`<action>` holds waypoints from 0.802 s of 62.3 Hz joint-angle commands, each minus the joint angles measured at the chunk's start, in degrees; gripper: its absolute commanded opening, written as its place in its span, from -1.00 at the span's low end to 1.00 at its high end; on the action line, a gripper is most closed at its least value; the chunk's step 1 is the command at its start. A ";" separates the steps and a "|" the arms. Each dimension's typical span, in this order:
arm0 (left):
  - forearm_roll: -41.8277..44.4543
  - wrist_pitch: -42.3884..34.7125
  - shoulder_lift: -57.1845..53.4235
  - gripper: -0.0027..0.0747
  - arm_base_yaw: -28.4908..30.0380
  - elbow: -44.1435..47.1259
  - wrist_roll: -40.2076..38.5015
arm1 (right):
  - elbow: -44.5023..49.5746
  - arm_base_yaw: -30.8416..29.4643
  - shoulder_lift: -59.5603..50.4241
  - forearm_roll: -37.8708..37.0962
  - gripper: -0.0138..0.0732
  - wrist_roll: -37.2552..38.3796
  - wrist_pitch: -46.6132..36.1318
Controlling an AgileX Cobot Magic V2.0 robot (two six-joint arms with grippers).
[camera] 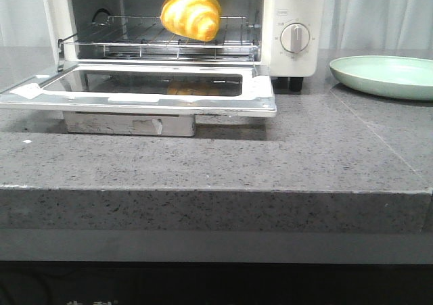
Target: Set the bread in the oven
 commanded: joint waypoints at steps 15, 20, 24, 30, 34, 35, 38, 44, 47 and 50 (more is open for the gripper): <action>-0.54 -4.52 -1.29 -0.98 0.10 1.39 -0.05 | 4.85 -0.48 -1.67 0.33 -0.95 -0.61 -14.15; -0.54 -4.52 -1.29 -0.98 0.10 1.39 -0.05 | 4.85 -0.48 -1.67 0.33 -0.95 -0.61 -14.48; -0.54 -4.52 -1.29 -0.98 0.10 1.39 -0.05 | 4.85 -0.48 -1.67 0.33 -0.95 -0.61 -14.03; -0.54 -4.52 -1.29 -0.98 0.10 1.39 -0.05 | 4.85 -0.48 -1.67 0.33 -0.95 -0.61 -13.96; -0.54 -4.52 -1.29 -0.98 0.10 1.39 -0.05 | 4.85 -0.48 -1.67 0.33 -0.95 -0.61 -13.96; -0.54 -4.52 -1.29 -0.98 0.10 1.39 -0.05 | 4.85 -0.48 -1.67 0.33 -0.95 -0.61 -13.96; -0.54 -4.52 -1.29 -0.98 0.10 1.39 -0.05 | 4.85 -0.48 -1.67 0.33 -0.95 -0.61 -13.96; -0.54 -4.52 -1.29 -0.98 0.10 1.39 -0.05 | 4.85 -0.48 -1.67 -0.13 -0.95 -0.61 -14.23; -0.54 -4.52 -1.29 -0.98 0.10 1.39 -0.05 | 4.85 -0.48 -1.67 -0.61 -0.95 -1.08 -14.23; -0.54 -4.52 -1.29 -0.98 0.10 1.39 -0.05 | 4.85 -0.48 -1.67 -0.69 -0.95 -2.93 -14.37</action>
